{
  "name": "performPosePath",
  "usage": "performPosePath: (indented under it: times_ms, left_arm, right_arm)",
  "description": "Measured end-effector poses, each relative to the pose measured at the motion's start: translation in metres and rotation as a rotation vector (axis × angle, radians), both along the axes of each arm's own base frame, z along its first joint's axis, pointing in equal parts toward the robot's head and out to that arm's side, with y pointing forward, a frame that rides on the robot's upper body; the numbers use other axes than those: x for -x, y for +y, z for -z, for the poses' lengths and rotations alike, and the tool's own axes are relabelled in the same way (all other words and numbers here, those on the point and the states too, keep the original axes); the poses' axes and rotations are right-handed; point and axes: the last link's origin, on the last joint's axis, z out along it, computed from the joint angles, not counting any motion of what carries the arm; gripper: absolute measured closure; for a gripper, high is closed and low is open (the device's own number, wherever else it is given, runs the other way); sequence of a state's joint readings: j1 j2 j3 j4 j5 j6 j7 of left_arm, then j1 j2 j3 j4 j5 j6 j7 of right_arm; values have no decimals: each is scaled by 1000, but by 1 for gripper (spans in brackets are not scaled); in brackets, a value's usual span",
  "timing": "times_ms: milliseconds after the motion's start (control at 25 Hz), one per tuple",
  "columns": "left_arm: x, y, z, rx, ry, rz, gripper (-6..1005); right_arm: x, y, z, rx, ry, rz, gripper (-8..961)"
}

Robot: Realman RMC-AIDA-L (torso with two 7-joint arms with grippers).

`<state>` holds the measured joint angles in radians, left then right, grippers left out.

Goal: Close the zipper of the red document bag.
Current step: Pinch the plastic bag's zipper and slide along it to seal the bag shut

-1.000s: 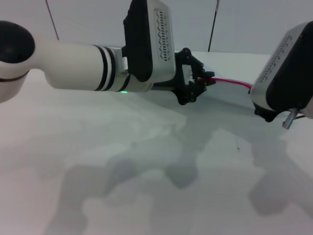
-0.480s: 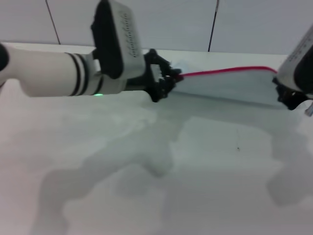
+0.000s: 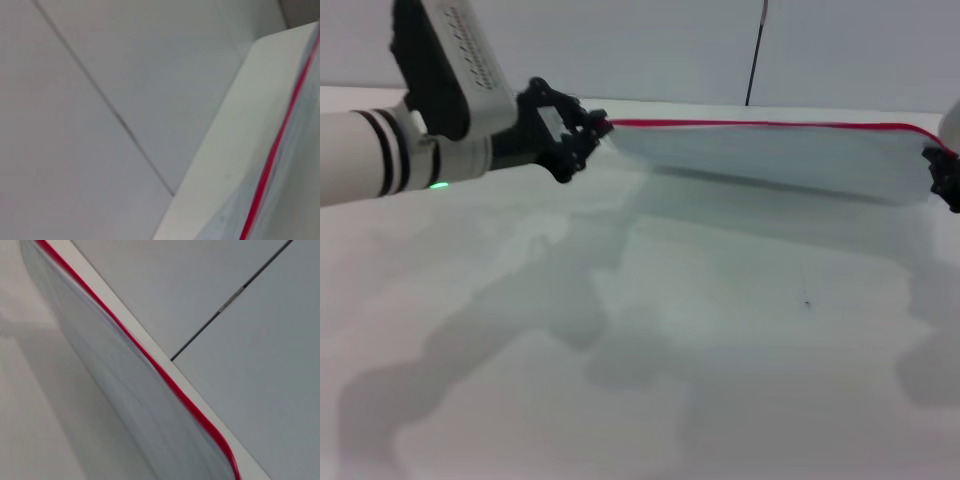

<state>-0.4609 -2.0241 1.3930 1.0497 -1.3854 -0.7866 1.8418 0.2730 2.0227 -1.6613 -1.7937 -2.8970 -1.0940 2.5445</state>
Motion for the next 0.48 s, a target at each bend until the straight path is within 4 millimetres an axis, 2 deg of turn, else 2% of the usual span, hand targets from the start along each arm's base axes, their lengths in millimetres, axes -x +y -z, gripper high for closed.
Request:
performPosePath:
  times_ms: [200,480]
  left_arm:
    - [0,1,-6,-14,-13,-3,915]
    - [-6,3,-5,-12,-29,2,915]
  right_arm:
    - [0,0,0,4,-12,-7,907]
    - [3,1,0,1,-3,-11,855]
